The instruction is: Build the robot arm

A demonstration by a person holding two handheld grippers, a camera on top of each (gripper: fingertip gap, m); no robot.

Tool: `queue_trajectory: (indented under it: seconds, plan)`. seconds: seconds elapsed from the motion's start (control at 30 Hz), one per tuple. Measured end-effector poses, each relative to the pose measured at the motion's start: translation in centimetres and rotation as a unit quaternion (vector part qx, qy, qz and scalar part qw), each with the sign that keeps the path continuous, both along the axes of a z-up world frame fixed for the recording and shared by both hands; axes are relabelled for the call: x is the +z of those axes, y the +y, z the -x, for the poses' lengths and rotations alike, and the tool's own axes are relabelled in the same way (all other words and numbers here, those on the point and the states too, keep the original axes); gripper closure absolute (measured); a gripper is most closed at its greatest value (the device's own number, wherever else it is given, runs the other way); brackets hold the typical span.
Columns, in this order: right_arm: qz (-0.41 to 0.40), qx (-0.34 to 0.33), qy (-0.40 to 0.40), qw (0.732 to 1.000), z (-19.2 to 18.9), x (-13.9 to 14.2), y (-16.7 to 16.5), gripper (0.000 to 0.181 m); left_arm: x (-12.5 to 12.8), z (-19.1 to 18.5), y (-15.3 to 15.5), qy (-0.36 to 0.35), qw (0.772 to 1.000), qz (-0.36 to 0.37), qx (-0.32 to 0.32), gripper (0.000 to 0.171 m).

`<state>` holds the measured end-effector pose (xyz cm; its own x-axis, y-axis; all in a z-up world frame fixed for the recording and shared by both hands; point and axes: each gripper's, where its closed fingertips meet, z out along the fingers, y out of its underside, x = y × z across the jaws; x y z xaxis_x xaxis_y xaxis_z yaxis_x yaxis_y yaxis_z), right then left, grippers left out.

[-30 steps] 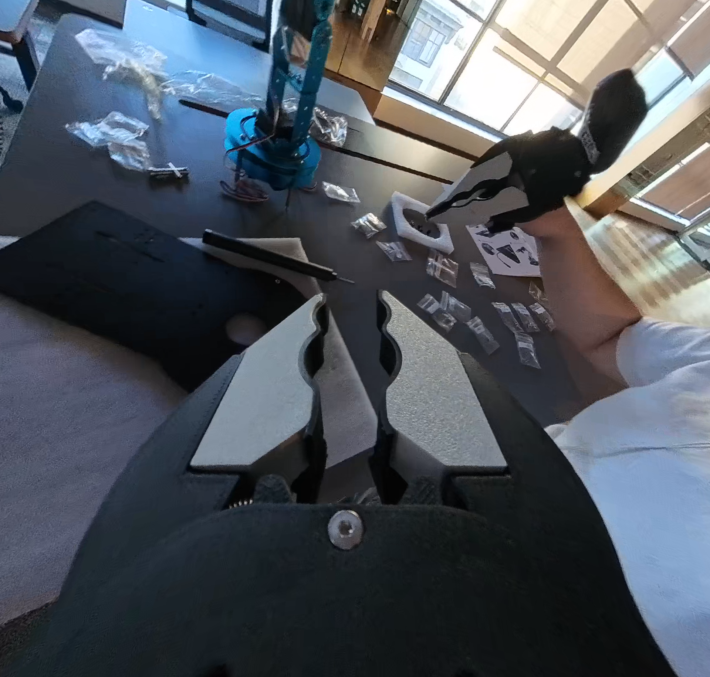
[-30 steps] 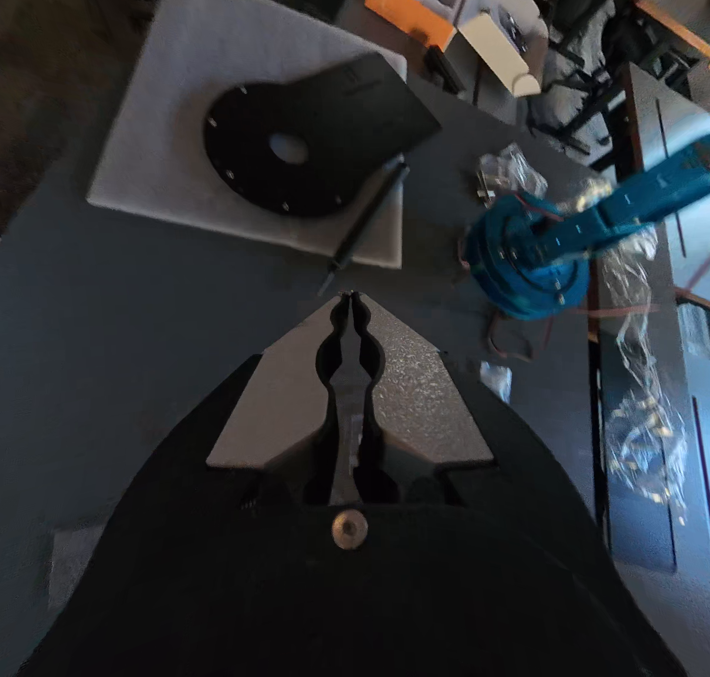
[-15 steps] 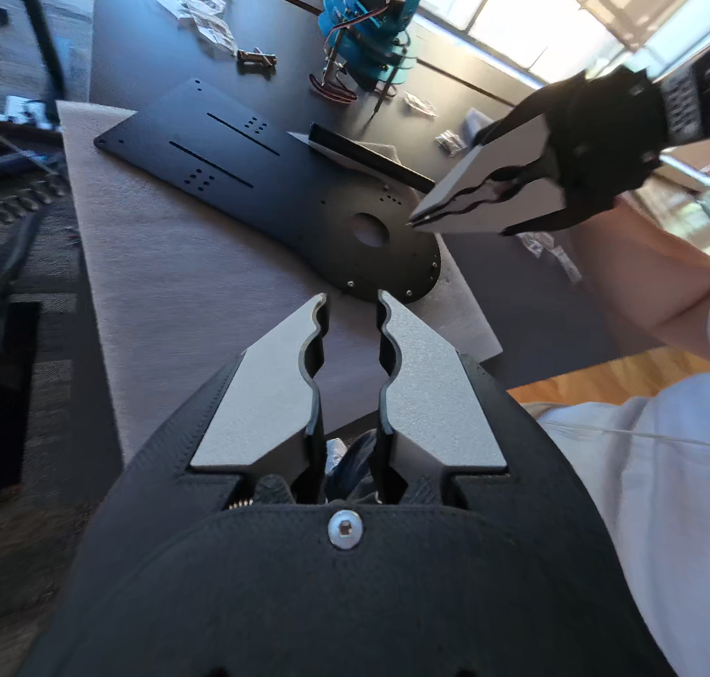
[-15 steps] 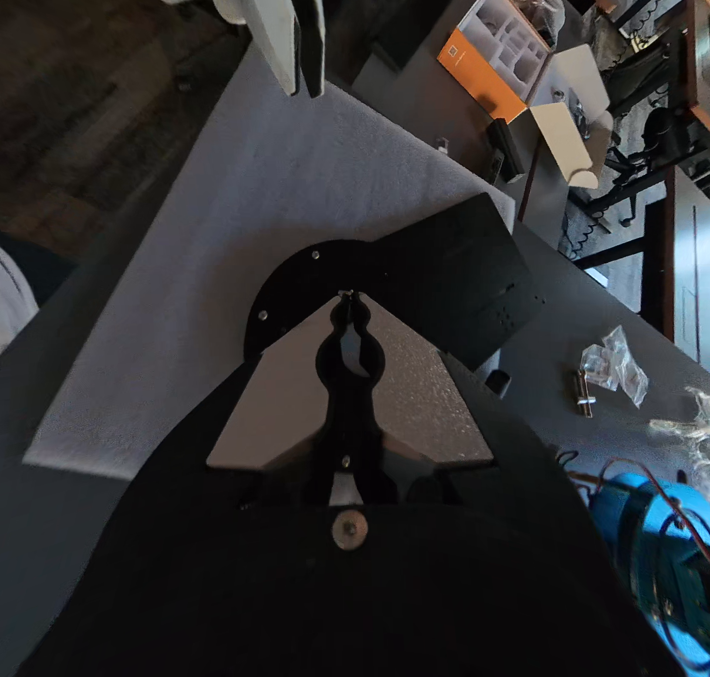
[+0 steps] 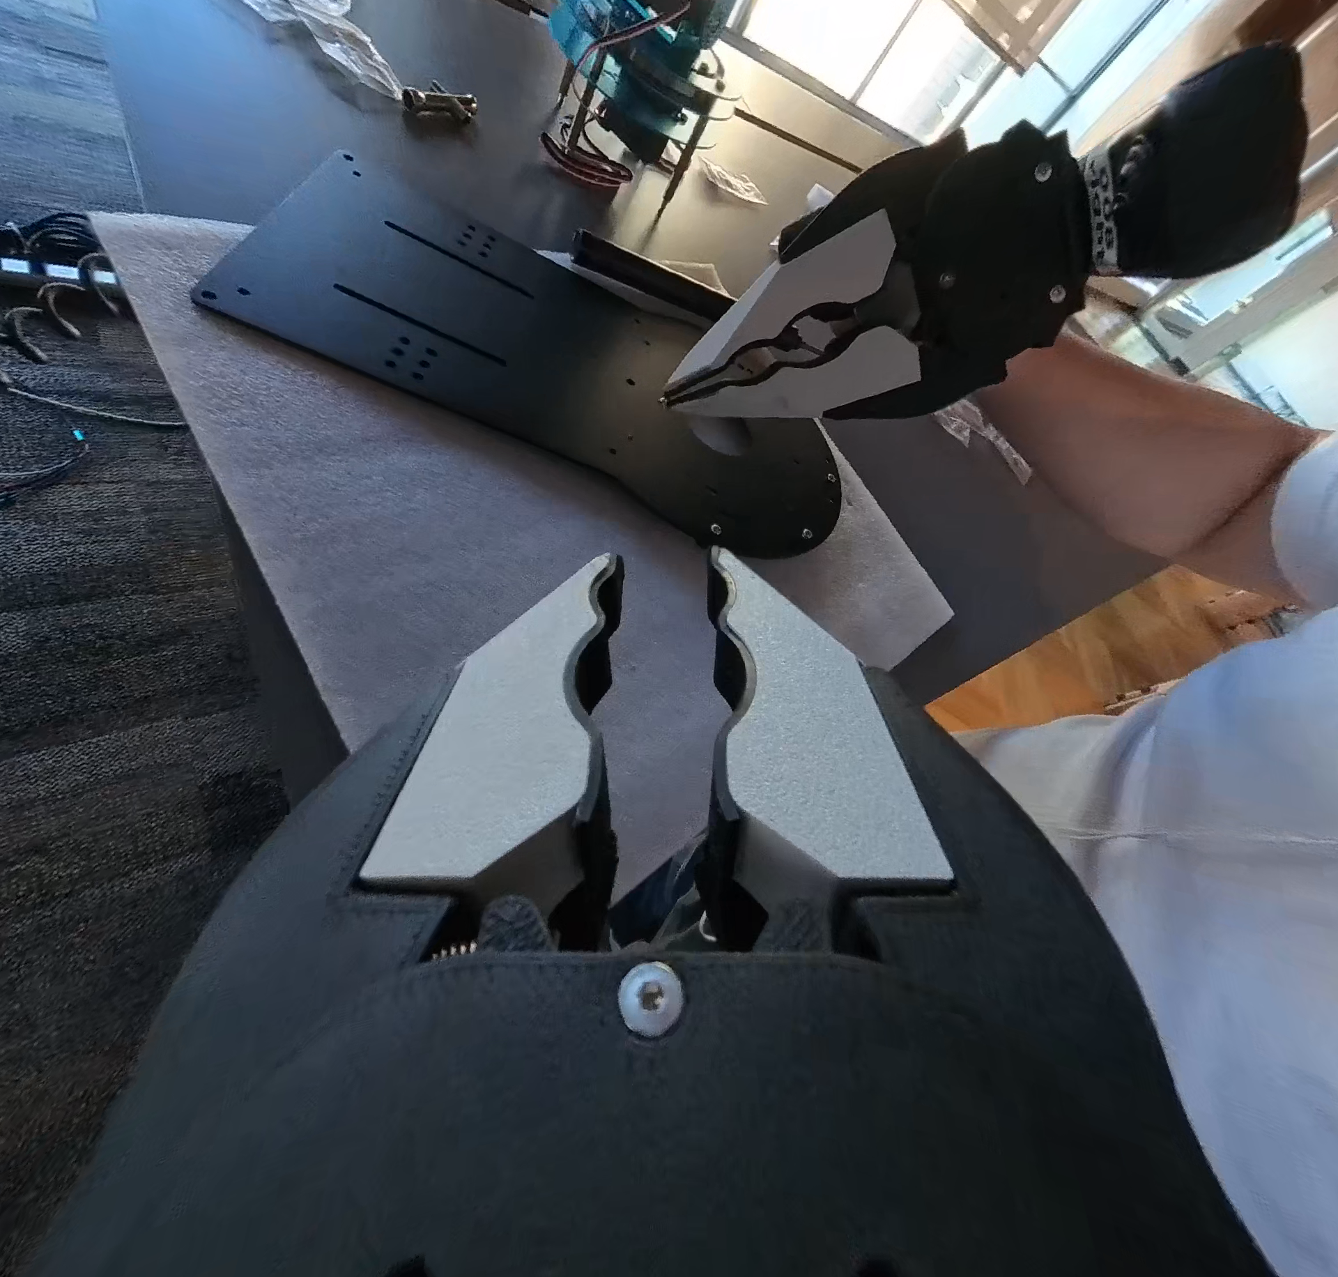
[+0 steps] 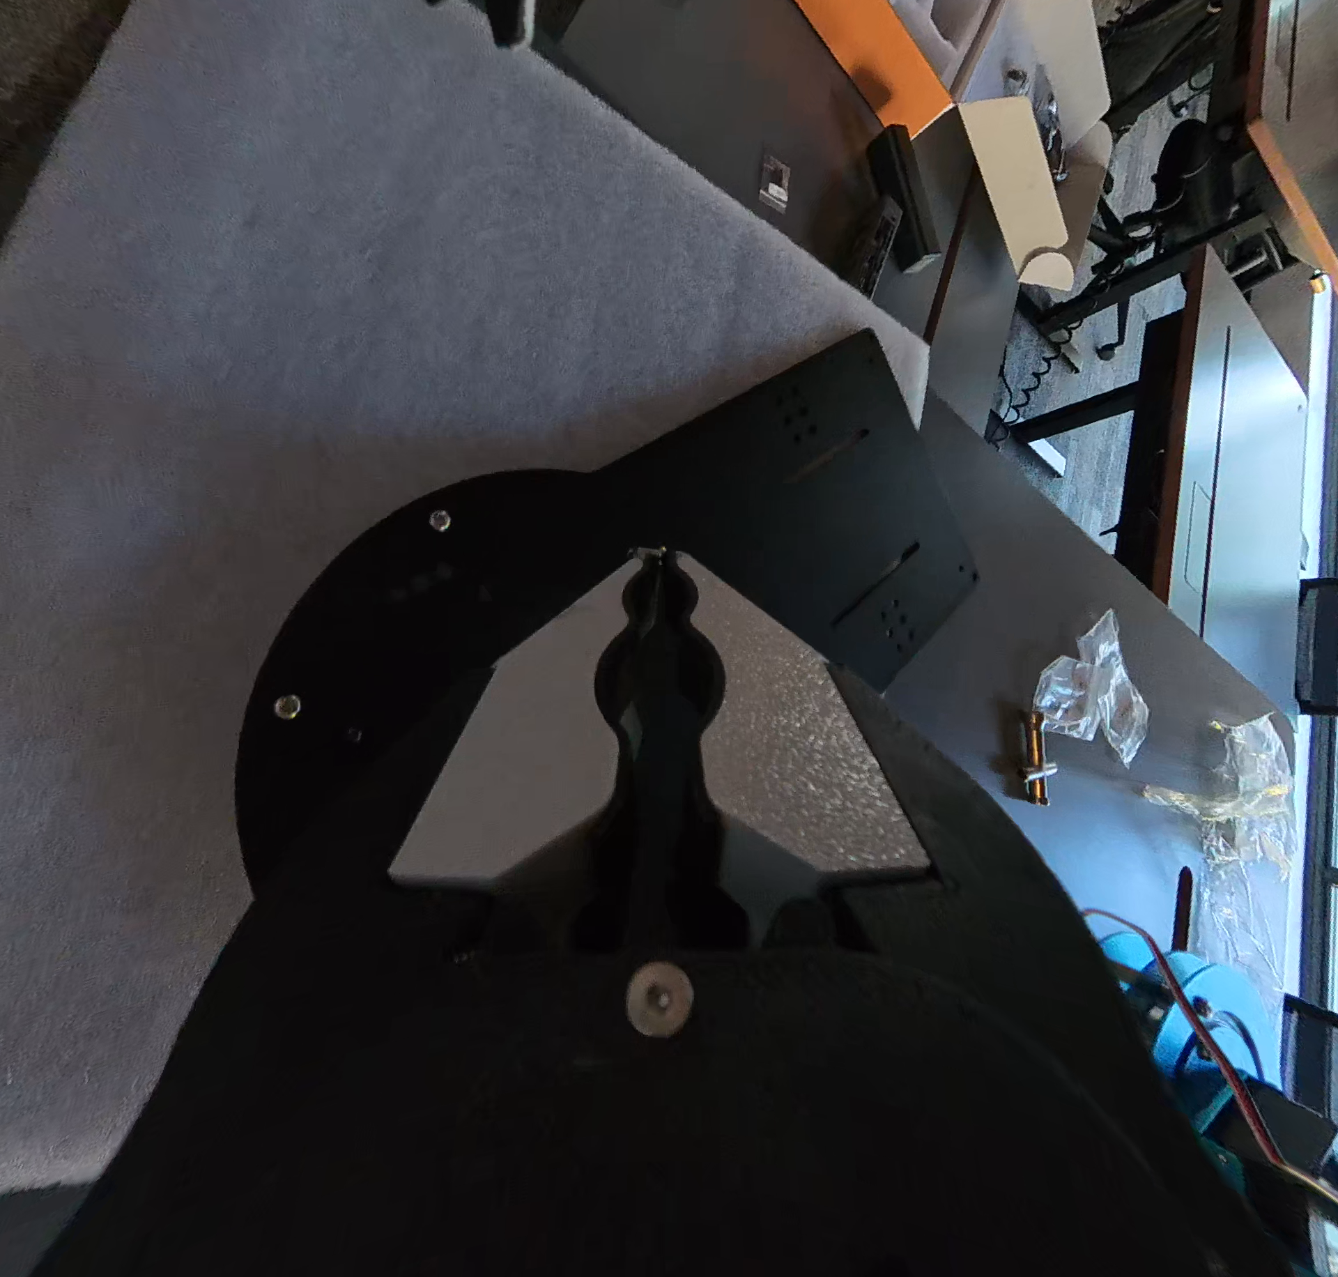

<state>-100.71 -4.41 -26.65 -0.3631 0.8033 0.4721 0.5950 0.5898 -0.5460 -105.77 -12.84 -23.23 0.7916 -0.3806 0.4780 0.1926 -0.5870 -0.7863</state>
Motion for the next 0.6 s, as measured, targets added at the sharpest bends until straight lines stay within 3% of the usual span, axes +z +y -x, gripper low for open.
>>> queue_trajectory:
  seconds: [0.6]
  plan:
    - [-0.052,0.013,0.004,0.999,1.9,-1.4,0.0,0.181,-1.2,2.9,2.1,-0.027,0.999,0.021,-0.035,0.151]
